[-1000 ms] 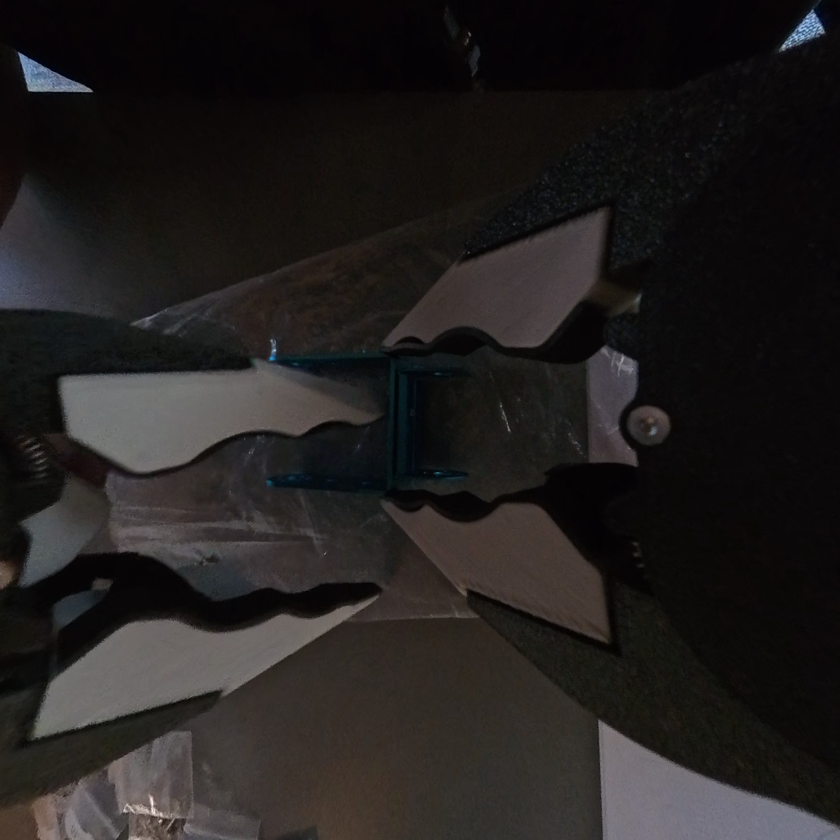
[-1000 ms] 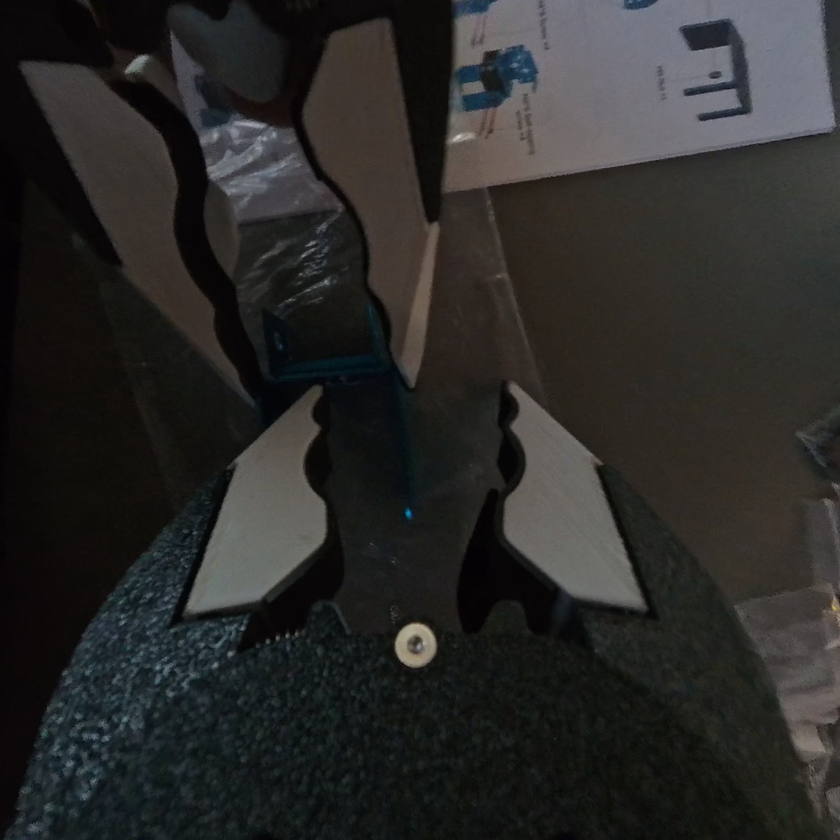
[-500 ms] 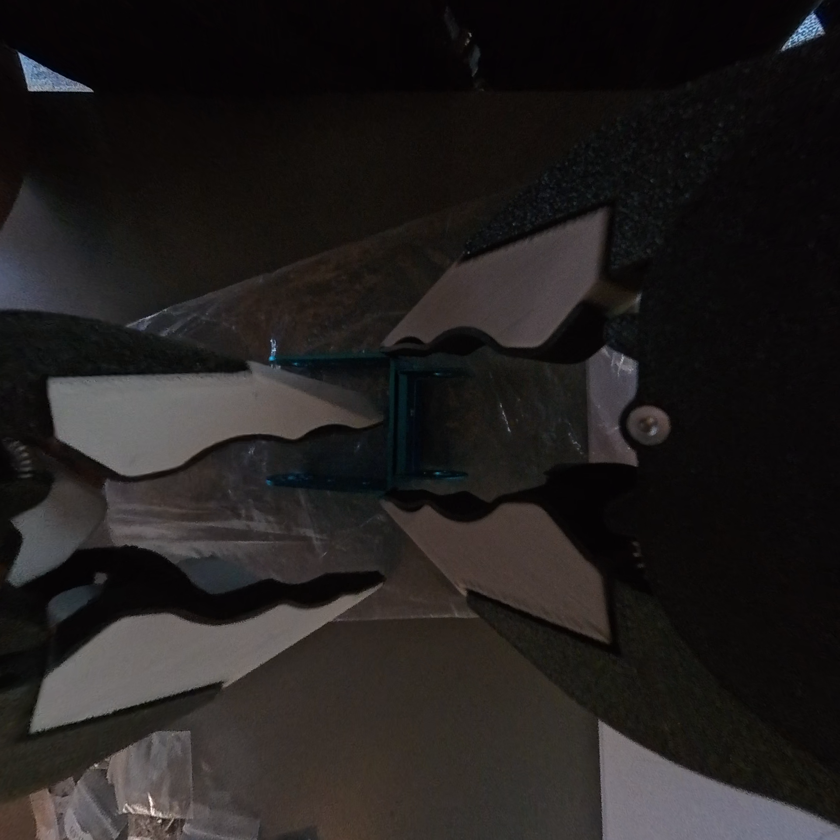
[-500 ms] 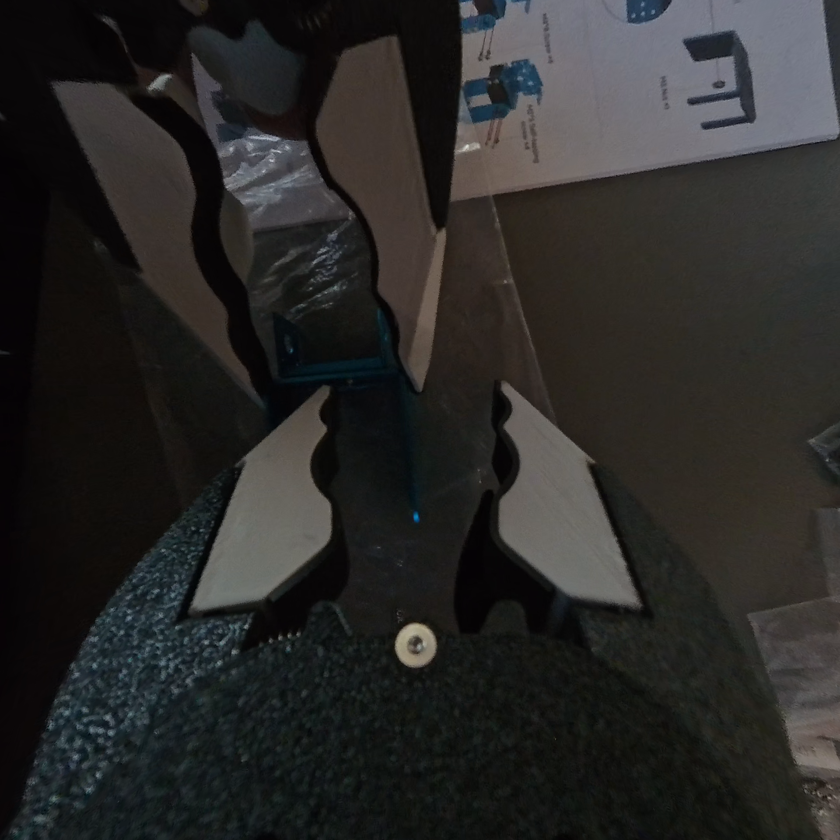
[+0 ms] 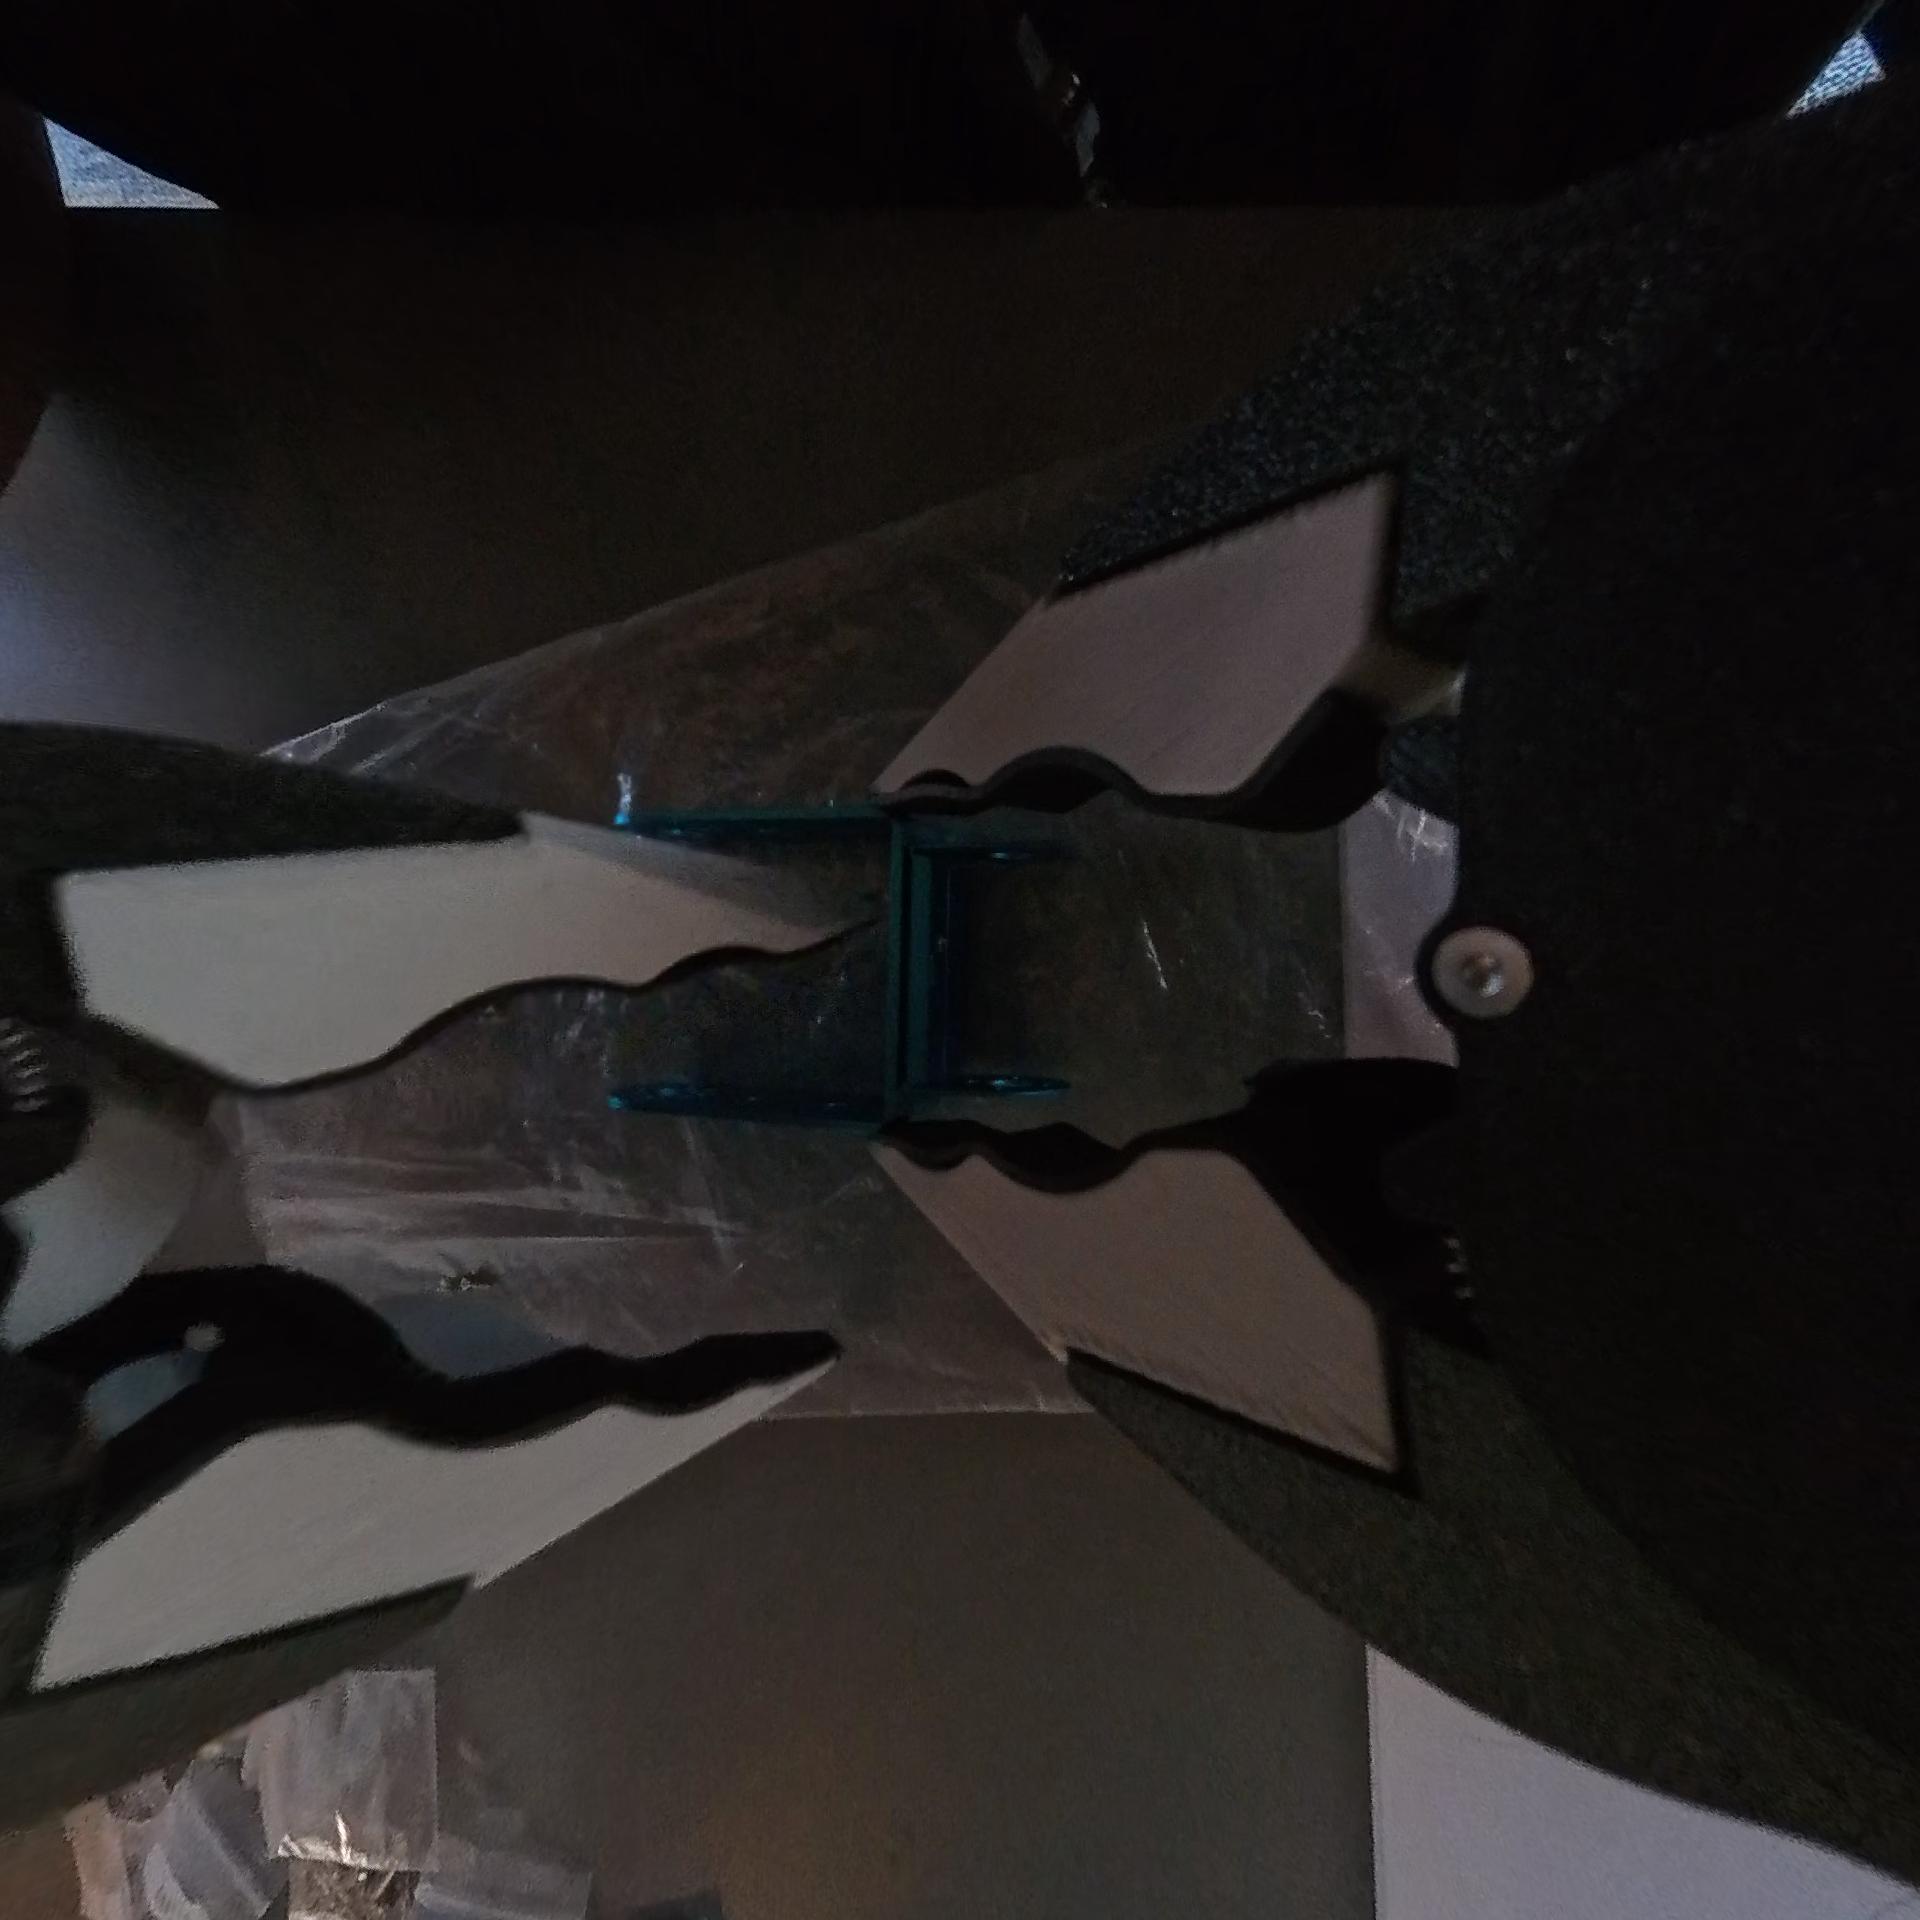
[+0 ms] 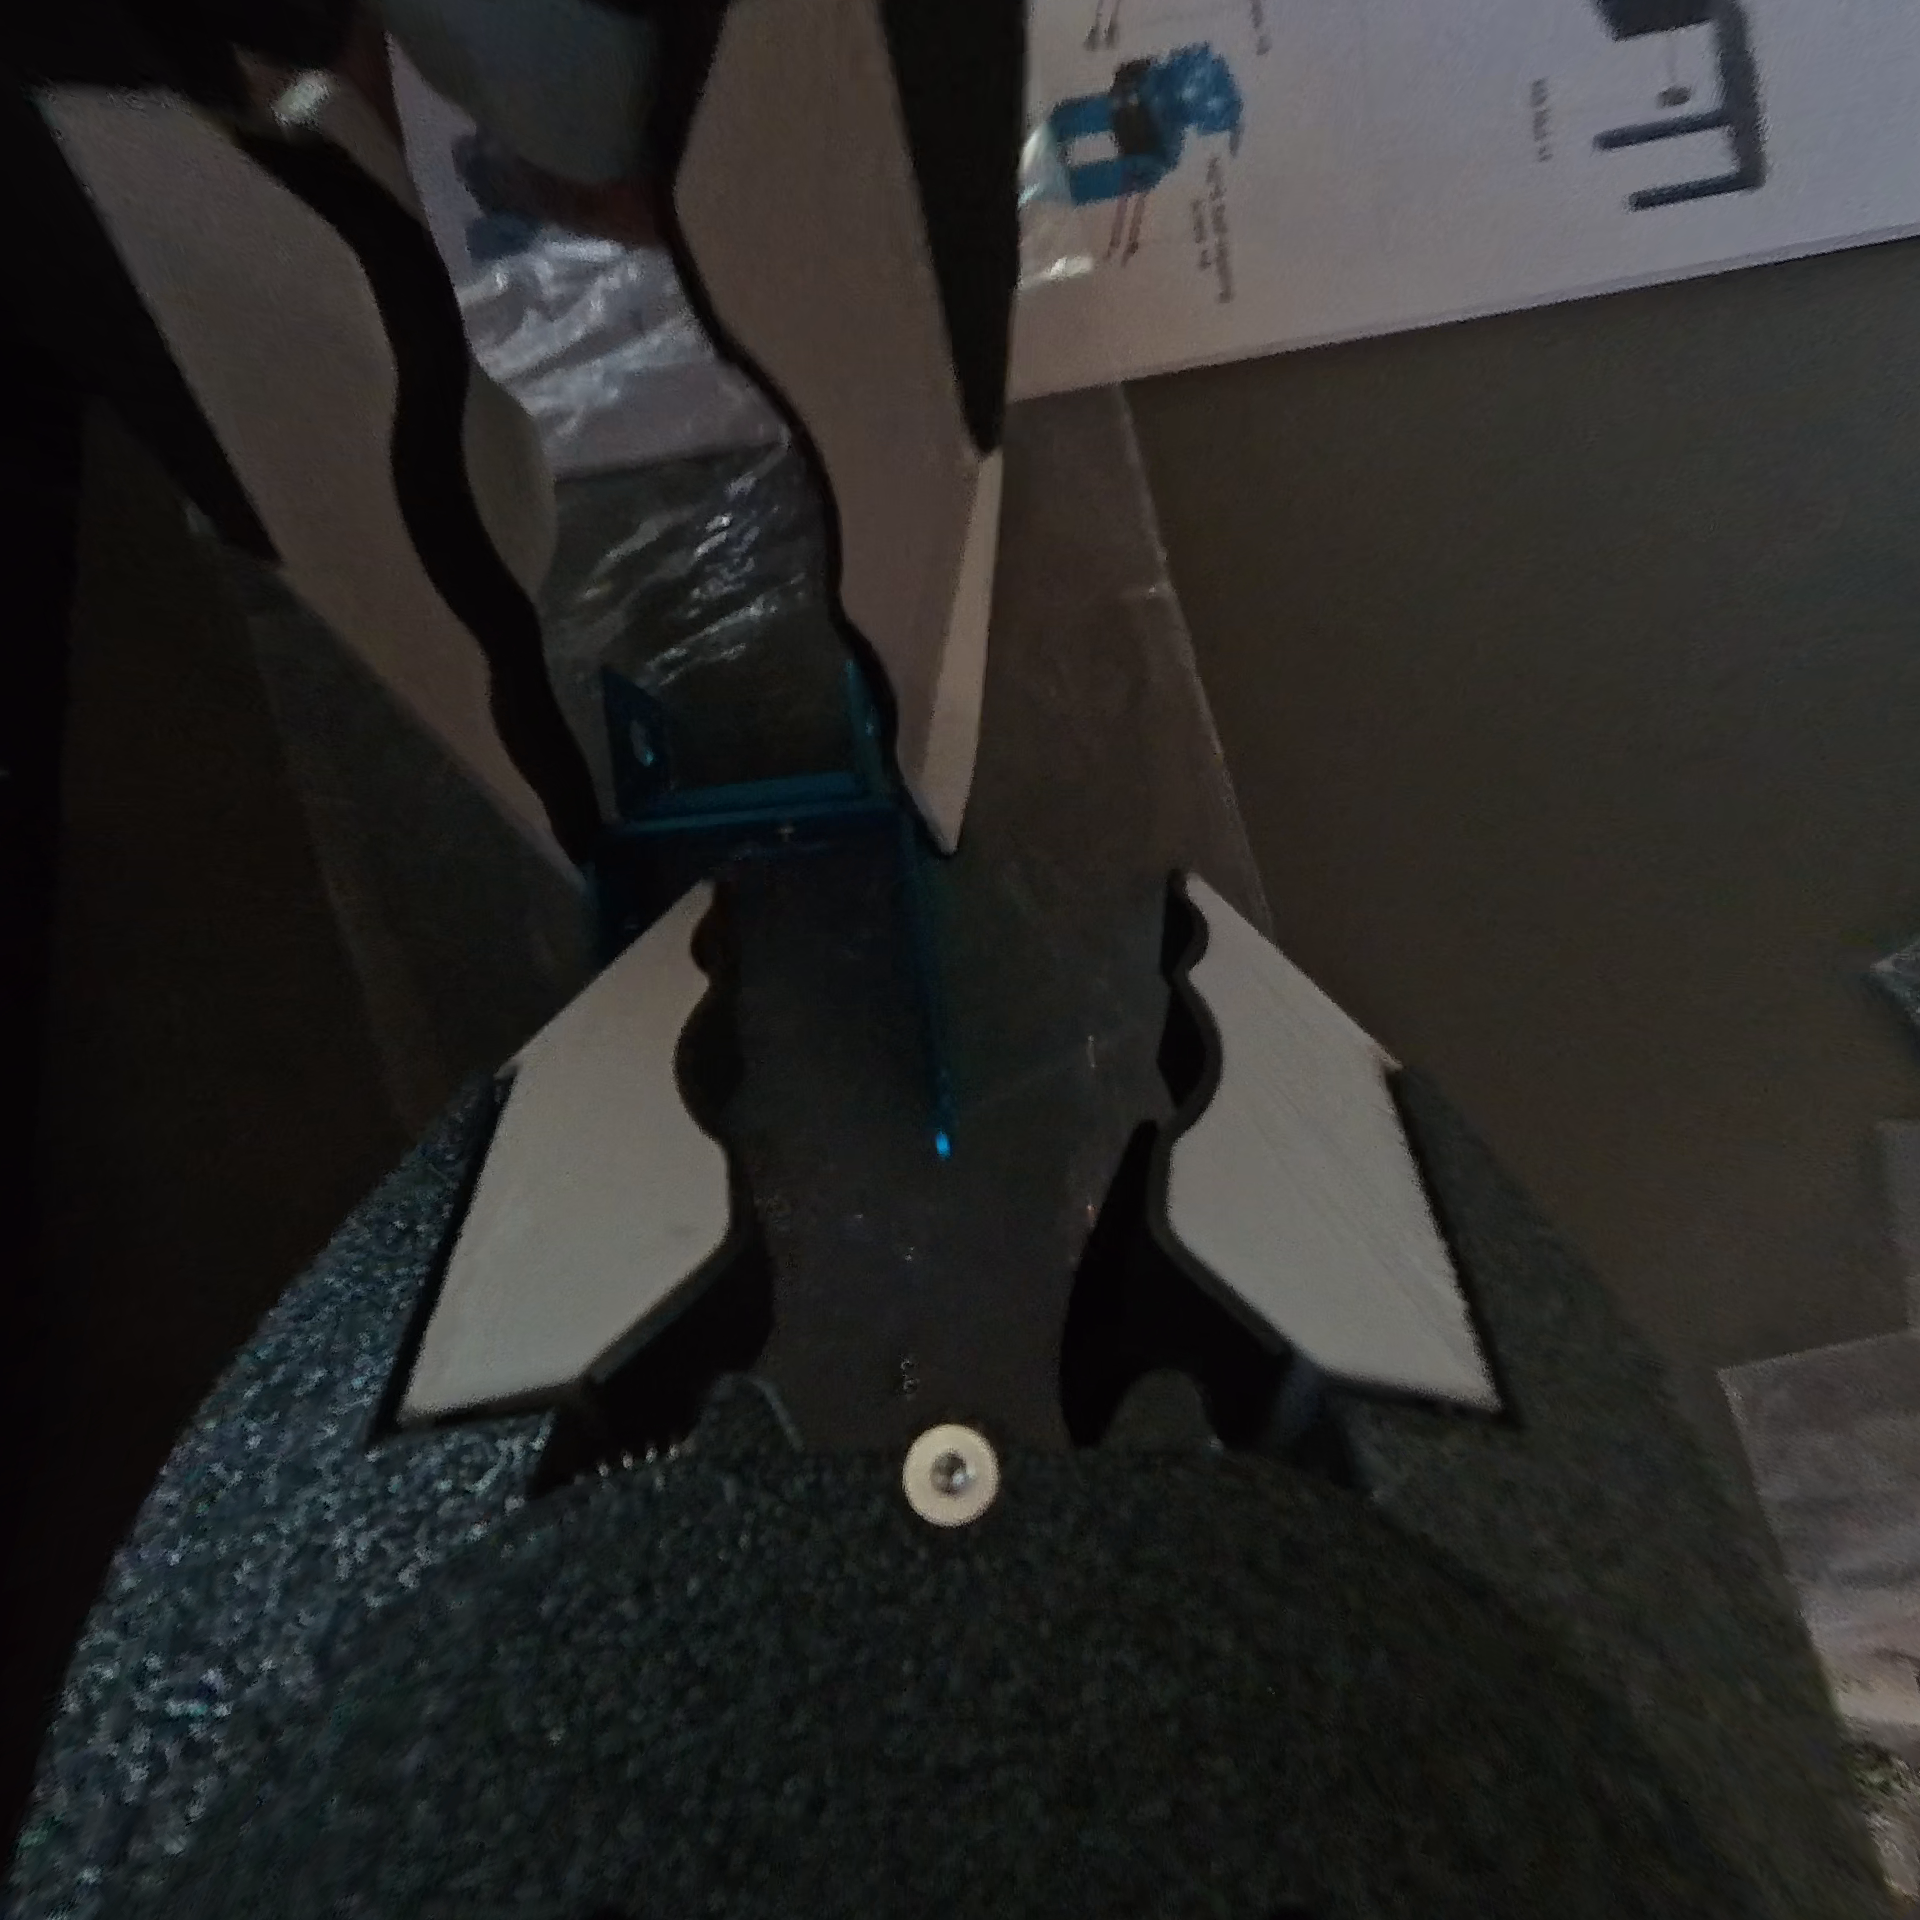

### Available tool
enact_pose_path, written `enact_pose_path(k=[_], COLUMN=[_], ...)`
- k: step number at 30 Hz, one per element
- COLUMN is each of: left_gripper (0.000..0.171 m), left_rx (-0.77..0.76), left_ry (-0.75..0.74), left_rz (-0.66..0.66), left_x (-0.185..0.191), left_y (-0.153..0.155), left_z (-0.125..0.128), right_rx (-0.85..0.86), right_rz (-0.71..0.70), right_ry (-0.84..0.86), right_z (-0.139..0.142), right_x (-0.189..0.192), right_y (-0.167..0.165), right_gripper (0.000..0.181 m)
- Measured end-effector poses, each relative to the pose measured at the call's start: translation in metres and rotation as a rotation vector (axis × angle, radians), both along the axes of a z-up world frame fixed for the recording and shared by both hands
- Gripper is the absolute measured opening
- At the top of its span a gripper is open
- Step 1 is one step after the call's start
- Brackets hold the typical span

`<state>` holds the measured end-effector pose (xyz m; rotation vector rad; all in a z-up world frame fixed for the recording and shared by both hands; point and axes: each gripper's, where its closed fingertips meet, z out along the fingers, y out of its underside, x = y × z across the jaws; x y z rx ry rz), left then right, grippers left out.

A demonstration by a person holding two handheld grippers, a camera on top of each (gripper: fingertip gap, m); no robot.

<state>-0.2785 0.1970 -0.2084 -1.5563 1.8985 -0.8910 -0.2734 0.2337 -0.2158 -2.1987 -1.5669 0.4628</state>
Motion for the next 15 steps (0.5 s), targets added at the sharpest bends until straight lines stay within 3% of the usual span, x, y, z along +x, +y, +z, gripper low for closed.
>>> enact_pose_path(k=[4, 6, 7, 9, 15], left_gripper=[0.06, 0.06, 0.06, 0.06, 0.061], left_rx=[0.001, 0.003, 0.003, 0.002, -0.001], left_ry=[0.0, 0.0, 0.0, 0.0, 0.001], left_rz=[-0.001, -0.001, -0.001, -0.001, -0.003], left_x=[0.0, 0.0, 0.0, 0.0, 0.0], left_y=[0.0, 0.0, 0.0, -0.001, -0.001], left_z=[0.0, 0.0, 0.0, 0.0, 0.0], right_rx=[0.017, 0.008, 0.017, 0.022, 0.033], right_rz=[-0.001, -0.032, -0.051, -0.045, 0.022], right_ry=[0.009, 0.021, 0.049, 0.057, 0.011], right_z=[-0.002, 0.0, 0.005, 0.011, 0.0], right_x=[-0.007, -0.004, -0.003, 0.001, -0.009], right_y=[0.002, 0.007, 0.011, 0.01, -0.003], right_gripper=[0.079, 0.086, 0.074, 0.072, 0.083])
